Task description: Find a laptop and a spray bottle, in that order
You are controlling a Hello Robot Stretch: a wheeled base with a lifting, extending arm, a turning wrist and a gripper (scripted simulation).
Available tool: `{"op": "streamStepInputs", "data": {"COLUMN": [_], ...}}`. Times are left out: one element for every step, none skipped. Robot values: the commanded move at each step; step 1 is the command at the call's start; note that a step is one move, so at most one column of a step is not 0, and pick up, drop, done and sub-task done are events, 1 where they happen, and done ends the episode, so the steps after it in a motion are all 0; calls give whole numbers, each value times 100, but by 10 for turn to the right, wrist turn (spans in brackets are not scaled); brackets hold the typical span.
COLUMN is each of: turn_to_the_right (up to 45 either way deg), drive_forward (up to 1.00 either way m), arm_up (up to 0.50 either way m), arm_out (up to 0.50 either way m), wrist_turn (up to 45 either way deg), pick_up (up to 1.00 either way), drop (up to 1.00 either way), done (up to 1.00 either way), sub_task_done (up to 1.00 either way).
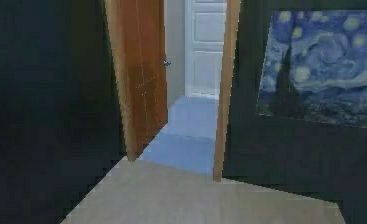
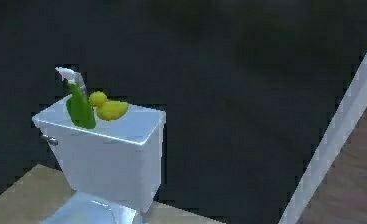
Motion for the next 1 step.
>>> {"op": "streamStepInputs", "data": {"turn_to_the_right": [-450], "drive_forward": [0], "arm_up": [0], "arm_out": [0], "wrist_turn": [0], "pick_up": [0], "drop": [0], "done": [0], "sub_task_done": [0]}}
